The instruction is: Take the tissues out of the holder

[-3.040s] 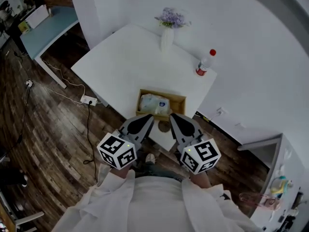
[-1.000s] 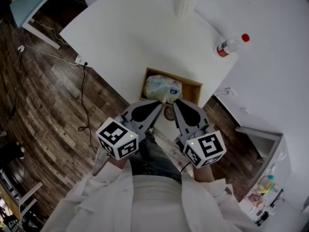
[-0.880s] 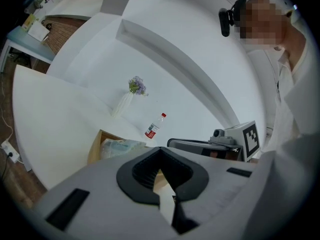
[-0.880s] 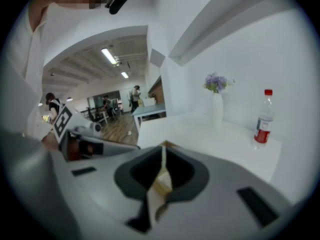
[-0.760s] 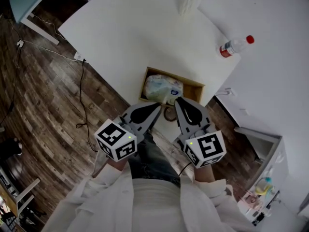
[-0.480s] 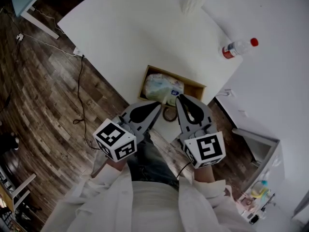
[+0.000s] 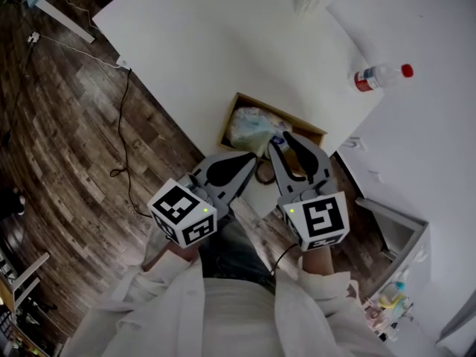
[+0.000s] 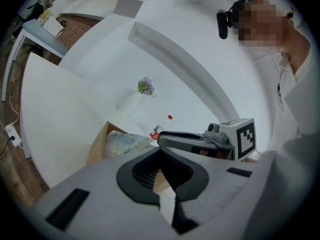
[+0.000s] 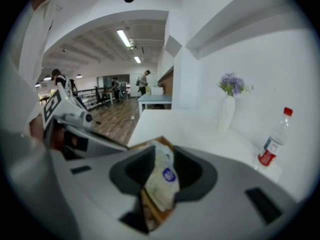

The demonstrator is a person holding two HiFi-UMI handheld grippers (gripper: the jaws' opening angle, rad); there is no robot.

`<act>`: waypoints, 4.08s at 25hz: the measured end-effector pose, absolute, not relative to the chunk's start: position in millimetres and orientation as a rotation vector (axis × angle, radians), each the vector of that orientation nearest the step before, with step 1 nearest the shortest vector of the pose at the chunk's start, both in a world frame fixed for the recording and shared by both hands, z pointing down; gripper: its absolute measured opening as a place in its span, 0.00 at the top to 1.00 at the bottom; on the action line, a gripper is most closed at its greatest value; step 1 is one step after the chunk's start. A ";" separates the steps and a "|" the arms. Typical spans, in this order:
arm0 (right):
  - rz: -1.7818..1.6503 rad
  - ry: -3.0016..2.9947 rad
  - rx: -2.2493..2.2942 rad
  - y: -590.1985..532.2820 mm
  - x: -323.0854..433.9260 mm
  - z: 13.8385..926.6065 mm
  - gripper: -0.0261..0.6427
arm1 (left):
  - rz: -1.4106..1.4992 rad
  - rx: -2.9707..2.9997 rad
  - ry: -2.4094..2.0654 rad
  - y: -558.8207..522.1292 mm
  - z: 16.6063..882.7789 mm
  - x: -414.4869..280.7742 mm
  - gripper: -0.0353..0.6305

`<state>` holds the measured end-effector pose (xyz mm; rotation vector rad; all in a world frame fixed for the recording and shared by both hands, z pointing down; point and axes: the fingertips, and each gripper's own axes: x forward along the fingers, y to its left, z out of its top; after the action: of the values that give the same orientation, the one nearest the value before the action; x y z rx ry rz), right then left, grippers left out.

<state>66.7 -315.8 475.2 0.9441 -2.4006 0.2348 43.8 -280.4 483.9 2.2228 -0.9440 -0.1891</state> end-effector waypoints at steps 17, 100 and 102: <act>0.157 -2.290 0.808 -327.1 52.4 501.8 0.78 | -0.141 2.246 -0.963 -286.5 491.8 35.1 0.92; -0.023 -2.574 1.642 -287.7 126.4 297.7 0.94 | -0.233 2.753 -0.938 -307.5 321.6 29.4 0.92; -0.021 -2.570 1.647 -286.8 127.0 297.7 0.94 | -0.228 2.750 -0.945 -308.6 322.7 28.4 0.92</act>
<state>127.0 -286.8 297.7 1.6472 -2.5696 -0.0209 28.4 -308.6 322.7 2.7503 -0.9450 -0.2275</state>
